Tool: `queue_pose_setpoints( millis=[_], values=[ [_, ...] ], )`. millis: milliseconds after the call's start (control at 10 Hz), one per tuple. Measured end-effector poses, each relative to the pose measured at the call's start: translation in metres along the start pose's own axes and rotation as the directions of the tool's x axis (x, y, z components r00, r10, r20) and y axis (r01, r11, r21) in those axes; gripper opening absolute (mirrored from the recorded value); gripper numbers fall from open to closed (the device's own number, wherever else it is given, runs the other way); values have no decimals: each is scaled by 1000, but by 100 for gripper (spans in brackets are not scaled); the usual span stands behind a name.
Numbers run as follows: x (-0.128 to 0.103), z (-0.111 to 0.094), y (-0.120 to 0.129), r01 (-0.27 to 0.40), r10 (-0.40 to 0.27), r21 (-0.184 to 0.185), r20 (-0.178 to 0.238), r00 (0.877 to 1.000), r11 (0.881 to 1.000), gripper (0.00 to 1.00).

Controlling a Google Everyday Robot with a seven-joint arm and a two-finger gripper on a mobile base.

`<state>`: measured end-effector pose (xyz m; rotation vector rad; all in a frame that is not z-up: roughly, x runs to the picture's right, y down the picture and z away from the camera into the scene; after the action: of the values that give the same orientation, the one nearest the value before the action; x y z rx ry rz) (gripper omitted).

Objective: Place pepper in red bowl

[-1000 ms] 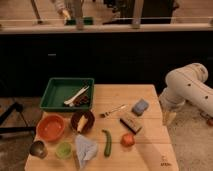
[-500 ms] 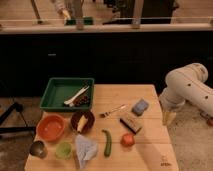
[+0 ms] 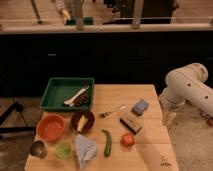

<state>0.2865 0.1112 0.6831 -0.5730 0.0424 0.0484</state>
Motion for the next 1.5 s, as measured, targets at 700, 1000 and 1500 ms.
queue_pose_setpoints(
  millis=[700,1000,1500],
  values=[
    [-40,-5,26,394,-399,100,36,916,914,80],
    [-86,-4,49,618,-627,157,14,779,771,80],
    [-155,15,83,830,-827,114,-80,556,546,80]
  ],
)
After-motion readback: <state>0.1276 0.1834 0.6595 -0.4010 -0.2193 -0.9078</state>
